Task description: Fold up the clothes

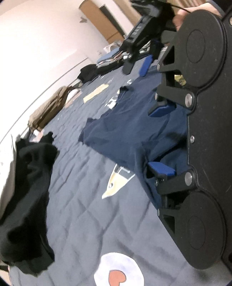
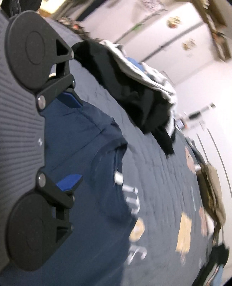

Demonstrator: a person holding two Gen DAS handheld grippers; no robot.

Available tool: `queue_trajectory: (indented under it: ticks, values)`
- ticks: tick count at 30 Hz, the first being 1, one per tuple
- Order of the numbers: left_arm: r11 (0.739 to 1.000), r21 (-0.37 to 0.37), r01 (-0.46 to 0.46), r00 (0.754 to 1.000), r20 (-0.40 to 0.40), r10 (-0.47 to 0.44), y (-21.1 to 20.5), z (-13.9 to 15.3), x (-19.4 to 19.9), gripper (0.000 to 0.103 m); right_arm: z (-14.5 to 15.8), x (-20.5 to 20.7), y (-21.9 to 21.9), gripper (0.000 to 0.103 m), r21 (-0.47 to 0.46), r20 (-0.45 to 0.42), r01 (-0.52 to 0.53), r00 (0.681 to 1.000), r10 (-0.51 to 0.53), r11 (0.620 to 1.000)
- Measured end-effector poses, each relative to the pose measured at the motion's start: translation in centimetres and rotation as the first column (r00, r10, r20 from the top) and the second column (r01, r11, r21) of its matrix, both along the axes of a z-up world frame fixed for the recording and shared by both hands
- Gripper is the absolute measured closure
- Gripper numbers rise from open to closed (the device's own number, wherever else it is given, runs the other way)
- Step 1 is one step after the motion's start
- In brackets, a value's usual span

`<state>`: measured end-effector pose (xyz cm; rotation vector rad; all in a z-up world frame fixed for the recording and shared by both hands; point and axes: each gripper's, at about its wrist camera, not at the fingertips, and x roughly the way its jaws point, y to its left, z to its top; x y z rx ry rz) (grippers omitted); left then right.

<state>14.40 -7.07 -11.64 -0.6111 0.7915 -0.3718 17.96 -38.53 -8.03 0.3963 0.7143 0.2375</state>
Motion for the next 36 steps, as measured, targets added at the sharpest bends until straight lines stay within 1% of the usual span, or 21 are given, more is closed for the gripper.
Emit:
queue_trajectory:
  ticks: [2,5,9,10,13,14,15,16,17,19,22,23,25,27,28,30,31,32,34,36]
  values:
    - [1.000,0.000,-0.008,1.000,-0.006,0.008,0.2,-0.2,0.1,0.049,-0.3,1.9,1.1,0.022,-0.025,0.002,-0.037,0.999,0.037,0.999]
    - [1.000,-0.001,-0.021,1.000,-0.014,0.021,0.4,-0.4,0.4,0.049,-1.2,4.5,2.2,0.022,-0.018,-0.005,-0.094,0.996,0.094,0.995]
    - [0.999,0.000,-0.032,0.999,-0.025,0.032,0.5,-0.7,0.8,0.051,-2.2,7.5,3.2,0.022,0.012,-0.035,-0.098,0.995,0.098,0.995]
    - [0.999,0.004,-0.037,0.999,-0.028,0.037,0.6,-0.7,0.8,0.054,-2.4,8.2,3.4,0.022,0.026,-0.039,-0.103,0.994,0.104,0.994]
    - [0.998,0.010,-0.062,0.997,-0.047,0.062,1.0,-1.1,0.9,0.071,-2.9,9.6,4.6,0.024,0.039,-0.078,-0.124,0.989,0.126,0.992]
    - [0.998,0.004,-0.066,0.996,-0.053,0.066,1.2,-1.2,0.9,0.075,-3.1,10.1,5.1,0.029,0.030,-0.101,-0.141,0.985,0.143,0.990]
    - [0.998,-0.002,-0.070,0.996,-0.059,0.069,1.5,-1.2,1.0,0.078,-3.0,10.2,5.4,0.036,0.045,-0.093,-0.138,0.986,0.142,0.989]
    - [0.997,-0.009,-0.073,0.995,-0.064,0.072,1.7,-1.3,1.0,0.085,-2.9,10.4,5.6,0.066,0.060,-0.085,-0.135,0.987,0.140,0.989]
    - [0.996,-0.014,-0.084,0.995,-0.052,0.083,2.0,-1.1,0.9,0.090,-2.7,10.6,5.8,0.097,0.075,-0.076,-0.133,0.987,0.139,0.988]
    - [0.993,-0.023,-0.113,0.994,-0.012,0.112,2.6,-0.5,0.6,0.095,-2.4,10.9,6.2,0.097,0.106,-0.060,-0.128,0.989,0.135,0.986]
    - [0.984,-0.038,-0.175,0.983,0.057,0.177,3.6,0.7,0.0,0.096,-2.0,11.3,6.8,0.097,0.151,-0.036,-0.121,0.991,0.128,0.981]
    - [0.980,-0.043,-0.196,0.978,0.070,0.198,3.9,1.0,-0.1,0.096,-1.6,11.5,7.3,0.097,0.144,-0.010,-0.130,0.991,0.133,0.981]
    - [0.978,-0.057,-0.199,0.978,0.055,0.202,4.2,0.9,0.1,0.096,-1.3,12.6,8.6,0.097,0.107,0.007,-0.149,0.989,0.149,0.983]
    - [0.977,-0.055,-0.204,0.979,0.013,0.205,4.1,0.2,0.5,0.096,-1.0,13.7,9.9,0.097,0.069,0.023,-0.166,0.986,0.165,0.984]
    - [0.977,-0.052,-0.208,0.978,-0.009,0.207,4.1,-0.1,0.7,0.095,-1.1,14.0,10.0,0.097,0.057,0.008,-0.178,0.984,0.178,0.982]
    - [0.980,-0.082,-0.181,0.981,-0.090,0.174,4.3,-1.4,1.5,0.092,-1.4,14.5,10.3,0.094,0.033,-0.022,-0.201,0.979,0.201,0.979]
    - [0.979,-0.095,-0.180,0.979,-0.113,0.169,4.4,-1.8,1.7,0.091,-1.5,14.7,10.4,0.093,0.021,-0.038,-0.212,0.976,0.213,0.977]
    - [0.979,-0.095,-0.182,0.978,-0.120,0.170,4.5,-2.0,1.8,0.091,-1.7,15.0,10.5,0.093,0.010,-0.053,-0.224,0.973,0.224,0.975]
    - [0.982,-0.082,-0.170,0.981,-0.108,0.160,4.3,-1.9,2.0,0.091,-2.0,15.5,10.8,0.092,-0.013,-0.085,-0.248,0.966,0.246,0.969]
    - [0.982,-0.086,-0.171,0.982,-0.098,0.162,4.2,-1.6,2.0,0.091,-2.2,16.0,11.0,0.088,-0.034,-0.117,-0.272,0.957,0.267,0.962]
